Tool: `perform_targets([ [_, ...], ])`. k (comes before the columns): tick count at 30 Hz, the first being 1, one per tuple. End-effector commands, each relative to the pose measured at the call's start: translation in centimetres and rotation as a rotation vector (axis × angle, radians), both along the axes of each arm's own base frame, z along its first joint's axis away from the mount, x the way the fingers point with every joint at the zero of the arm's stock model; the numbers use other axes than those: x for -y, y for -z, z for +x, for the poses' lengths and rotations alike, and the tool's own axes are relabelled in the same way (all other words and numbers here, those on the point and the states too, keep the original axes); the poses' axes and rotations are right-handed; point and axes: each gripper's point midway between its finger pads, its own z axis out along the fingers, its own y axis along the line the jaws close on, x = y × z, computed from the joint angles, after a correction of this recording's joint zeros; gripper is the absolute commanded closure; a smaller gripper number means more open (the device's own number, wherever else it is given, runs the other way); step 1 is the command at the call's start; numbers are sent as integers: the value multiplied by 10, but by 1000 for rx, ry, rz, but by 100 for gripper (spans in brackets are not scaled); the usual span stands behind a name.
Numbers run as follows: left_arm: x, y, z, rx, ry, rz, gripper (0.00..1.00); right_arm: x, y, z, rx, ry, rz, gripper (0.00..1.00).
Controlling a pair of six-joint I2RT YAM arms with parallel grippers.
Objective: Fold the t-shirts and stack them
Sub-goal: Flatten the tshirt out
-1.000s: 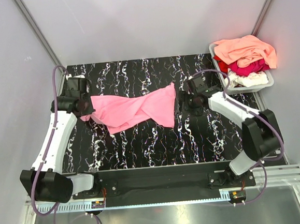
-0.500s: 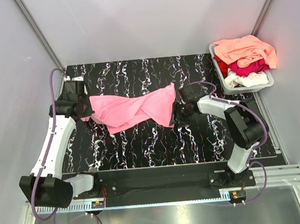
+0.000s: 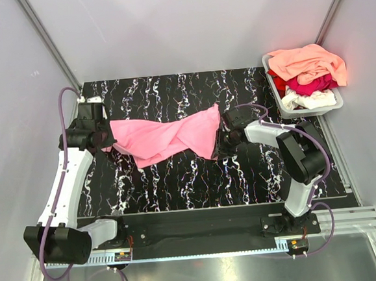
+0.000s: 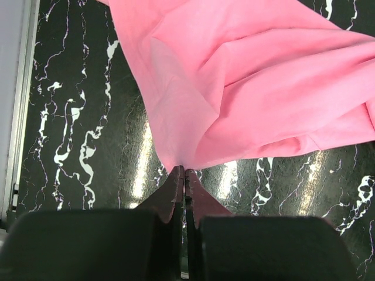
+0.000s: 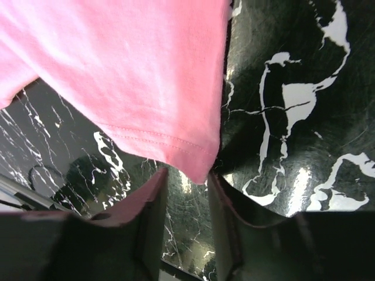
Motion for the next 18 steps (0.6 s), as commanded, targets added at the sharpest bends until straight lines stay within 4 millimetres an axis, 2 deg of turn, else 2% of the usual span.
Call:
perform_targets([
  [1, 2, -7, 2, 41, 17, -13, 100, 0, 7, 8, 22, 8, -33, 62],
  [3, 1, -7, 2, 41, 14, -12, 100, 0, 9, 8, 18, 10, -36, 64],
  [7, 1, -6, 2, 38, 15, -14, 100, -1, 13, 7, 9, 3, -31, 80],
  [8, 2, -6, 2, 40, 16, -15, 100, -2, 14, 7, 8, 2, -28, 93],
  [9, 2, -6, 2, 41, 19, -19, 100, -1, 14, 7, 7, 2, -30, 100],
  [13, 5, -11, 4, 50, 31, -27, 100, 3, 5, 13, 42, -5, -54, 100],
  [14, 7, -15, 2, 52, 41, -37, 100, 5, -7, 13, 58, -6, -61, 100],
  [16, 10, -33, 3, 94, 54, -50, 100, 8, -33, 24, 128, -5, -75, 100],
  [18, 13, -59, 0, 162, 71, -66, 100, 11, -83, 33, 225, 6, -69, 100],
])
